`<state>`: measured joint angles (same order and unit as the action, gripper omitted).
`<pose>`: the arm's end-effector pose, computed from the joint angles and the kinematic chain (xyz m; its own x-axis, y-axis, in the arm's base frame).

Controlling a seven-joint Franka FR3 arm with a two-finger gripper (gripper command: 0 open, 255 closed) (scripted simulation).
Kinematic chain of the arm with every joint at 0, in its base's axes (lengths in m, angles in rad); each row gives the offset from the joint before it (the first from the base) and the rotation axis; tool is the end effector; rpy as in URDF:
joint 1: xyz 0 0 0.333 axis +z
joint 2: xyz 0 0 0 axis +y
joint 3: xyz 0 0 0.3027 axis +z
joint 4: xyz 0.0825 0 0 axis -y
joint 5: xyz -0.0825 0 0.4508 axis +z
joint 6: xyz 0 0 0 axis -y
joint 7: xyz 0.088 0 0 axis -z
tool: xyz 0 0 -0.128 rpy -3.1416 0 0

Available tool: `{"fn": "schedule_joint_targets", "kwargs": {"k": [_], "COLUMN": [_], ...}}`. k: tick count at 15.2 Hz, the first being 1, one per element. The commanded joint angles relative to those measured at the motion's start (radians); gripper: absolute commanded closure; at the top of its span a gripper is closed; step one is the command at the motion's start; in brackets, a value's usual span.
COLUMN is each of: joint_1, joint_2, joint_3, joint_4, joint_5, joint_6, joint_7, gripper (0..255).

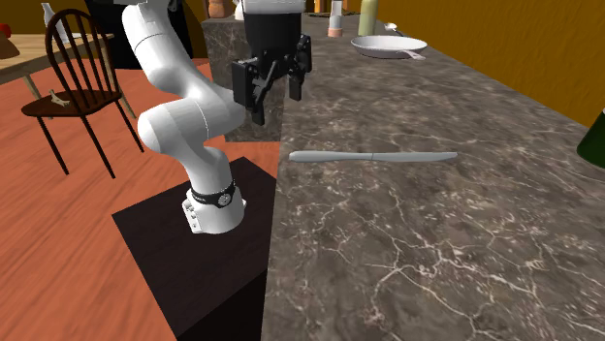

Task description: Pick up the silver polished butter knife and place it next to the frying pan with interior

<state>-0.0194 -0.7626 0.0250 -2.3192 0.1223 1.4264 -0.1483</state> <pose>0.3708 0.0204 0.5601 0.9806 0.1608 -0.1123 0.1469 -0.9815 -0.1228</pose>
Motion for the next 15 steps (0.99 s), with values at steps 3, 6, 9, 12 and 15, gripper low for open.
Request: {"fn": "schedule_joint_targets", "kwargs": {"k": [3,6,9,12,15], "joint_1": [0.033,0.081,0.125,0.166,0.170], "joint_2": [0.075,0.182,0.280,0.370,0.374], "joint_3": [-0.003,-0.002,0.007,0.022,0.024], "joint_4": [0.047,0.123,0.201,0.279,0.256], "joint_5": [-0.029,-0.067,-0.099,-0.129,-0.132], "joint_6": [0.039,0.091,0.136,0.174,0.205], "joint_7": [-0.092,-0.223,-0.348,-0.468,-0.482], "gripper": [0,0,0,0,0]}}
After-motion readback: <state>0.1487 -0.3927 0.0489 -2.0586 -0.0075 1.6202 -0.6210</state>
